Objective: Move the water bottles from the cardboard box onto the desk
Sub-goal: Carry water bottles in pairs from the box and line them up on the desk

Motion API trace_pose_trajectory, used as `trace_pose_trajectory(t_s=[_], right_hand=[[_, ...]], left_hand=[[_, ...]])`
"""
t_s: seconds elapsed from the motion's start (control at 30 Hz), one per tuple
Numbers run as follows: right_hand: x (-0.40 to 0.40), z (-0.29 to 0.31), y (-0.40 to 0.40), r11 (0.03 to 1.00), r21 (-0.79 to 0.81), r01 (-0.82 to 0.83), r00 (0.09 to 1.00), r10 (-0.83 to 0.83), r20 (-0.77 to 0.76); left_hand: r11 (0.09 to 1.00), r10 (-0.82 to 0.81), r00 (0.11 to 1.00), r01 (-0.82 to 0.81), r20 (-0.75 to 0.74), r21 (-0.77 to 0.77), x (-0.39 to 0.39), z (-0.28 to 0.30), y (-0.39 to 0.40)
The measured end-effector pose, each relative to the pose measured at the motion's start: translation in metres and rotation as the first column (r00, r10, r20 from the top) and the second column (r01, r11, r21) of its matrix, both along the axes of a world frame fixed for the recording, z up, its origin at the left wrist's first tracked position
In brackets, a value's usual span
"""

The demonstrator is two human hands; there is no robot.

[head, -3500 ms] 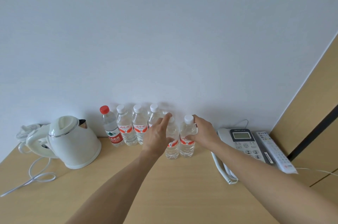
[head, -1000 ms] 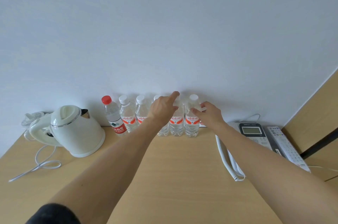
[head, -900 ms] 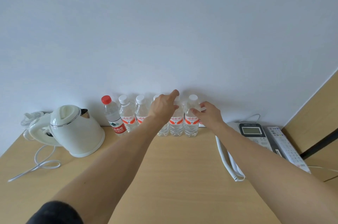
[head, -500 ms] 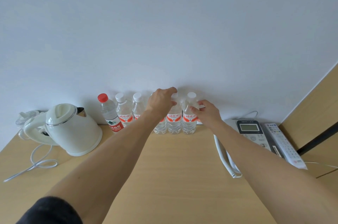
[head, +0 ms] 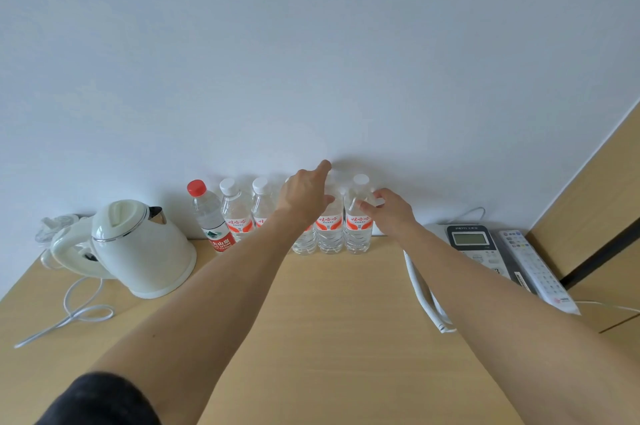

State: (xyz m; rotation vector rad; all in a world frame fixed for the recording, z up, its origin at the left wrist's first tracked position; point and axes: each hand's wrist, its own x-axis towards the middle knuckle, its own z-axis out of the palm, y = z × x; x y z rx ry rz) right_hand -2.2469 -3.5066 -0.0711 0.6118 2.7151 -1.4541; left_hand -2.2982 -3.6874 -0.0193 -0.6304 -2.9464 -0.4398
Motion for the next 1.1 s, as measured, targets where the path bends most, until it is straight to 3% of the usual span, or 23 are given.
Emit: trace_pose_trajectory(t_s=[0.13, 0.3, 0.53, 0.83, 1.1], right_hand=[[0.006, 0.002, -0.002, 0.999, 0.001, 0.042, 0.998, -0.042, -0.048], [0.01, 0.006, 0.001, 0.996, 0.077, 0.046, 0.996, -0.04, -0.076], [0.01, 0.01, 0.002, 0.986, 0.164, -0.032, 0.999, 0.031, 0.009], [0.008, 0.021, 0.004, 0.983, 0.157, -0.098, 0.99, 0.08, 0.117], [0.013, 0.034, -0.002, 0.98, 0.173, -0.1, 0.988, 0.078, 0.13]], left_hand=[[0.999, -0.012, 0.992, 0.007, -0.122, -0.037, 0.008, 0.0, -0.002], [0.994, 0.029, 0.99, -0.043, -0.137, -0.105, 0.011, 0.004, -0.003], [0.993, 0.016, 0.997, -0.024, -0.072, -0.114, 0.016, 0.003, -0.011], [0.985, -0.05, 0.996, 0.063, 0.079, -0.164, 0.025, 0.0, -0.022], [0.986, -0.029, 0.997, 0.04, 0.066, -0.161, 0.025, 0.011, -0.045]])
